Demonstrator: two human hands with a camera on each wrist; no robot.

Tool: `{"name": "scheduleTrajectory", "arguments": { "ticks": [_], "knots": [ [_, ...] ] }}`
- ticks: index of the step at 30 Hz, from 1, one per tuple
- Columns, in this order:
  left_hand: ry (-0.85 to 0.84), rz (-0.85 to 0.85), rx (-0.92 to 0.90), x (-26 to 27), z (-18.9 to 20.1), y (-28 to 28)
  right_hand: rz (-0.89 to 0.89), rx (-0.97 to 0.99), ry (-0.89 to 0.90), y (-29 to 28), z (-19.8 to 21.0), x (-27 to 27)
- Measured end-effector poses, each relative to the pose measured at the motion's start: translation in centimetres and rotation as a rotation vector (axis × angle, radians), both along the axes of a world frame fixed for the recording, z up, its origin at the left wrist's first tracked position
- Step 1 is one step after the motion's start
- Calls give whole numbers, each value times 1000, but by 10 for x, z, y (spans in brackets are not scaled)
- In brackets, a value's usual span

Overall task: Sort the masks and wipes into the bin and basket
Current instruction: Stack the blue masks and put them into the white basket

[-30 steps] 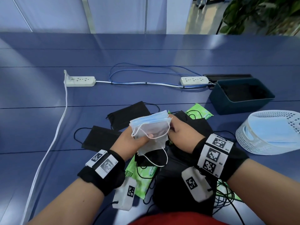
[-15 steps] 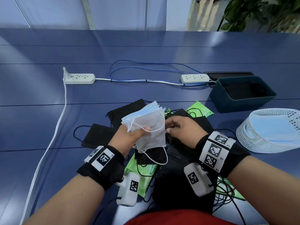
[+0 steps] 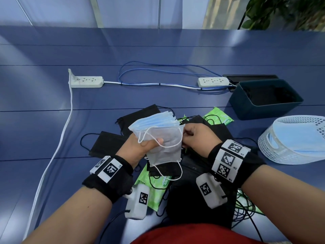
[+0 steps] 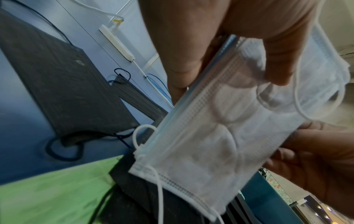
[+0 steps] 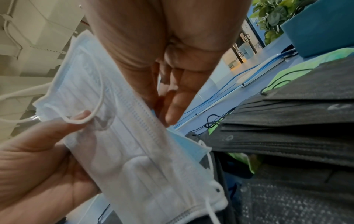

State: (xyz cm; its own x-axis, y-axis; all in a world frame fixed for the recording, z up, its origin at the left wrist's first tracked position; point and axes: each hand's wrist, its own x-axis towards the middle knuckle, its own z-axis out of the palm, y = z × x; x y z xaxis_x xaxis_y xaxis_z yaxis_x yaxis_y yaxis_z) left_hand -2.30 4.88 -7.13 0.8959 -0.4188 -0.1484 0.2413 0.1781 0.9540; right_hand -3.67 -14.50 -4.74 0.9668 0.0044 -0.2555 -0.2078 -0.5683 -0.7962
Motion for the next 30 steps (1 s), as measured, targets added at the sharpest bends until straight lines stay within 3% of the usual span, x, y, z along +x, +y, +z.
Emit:
{"name": "scheduleTrajectory", "arguments": {
  "ticks": [6,10,17,21,28,30],
  "knots": [
    [11,-6,77,0,-1,2,63,-32,52,-2,-7,0],
    [-26,-22,156,1,3,1,-9,139,90,2,-12,-5],
    [-84,-36,273,7,3,0,-94,223,166,-7,-14,-3],
    [-117,-47,338,8,2,-3,-154,271,27,-18,-2,-5],
    [-157,-121,347,4,10,-21,-37,99,-381,-19,43,-22],
    [-180,-174,353,1,15,-31,94,-124,-366,-20,54,-25]
  ]
}}
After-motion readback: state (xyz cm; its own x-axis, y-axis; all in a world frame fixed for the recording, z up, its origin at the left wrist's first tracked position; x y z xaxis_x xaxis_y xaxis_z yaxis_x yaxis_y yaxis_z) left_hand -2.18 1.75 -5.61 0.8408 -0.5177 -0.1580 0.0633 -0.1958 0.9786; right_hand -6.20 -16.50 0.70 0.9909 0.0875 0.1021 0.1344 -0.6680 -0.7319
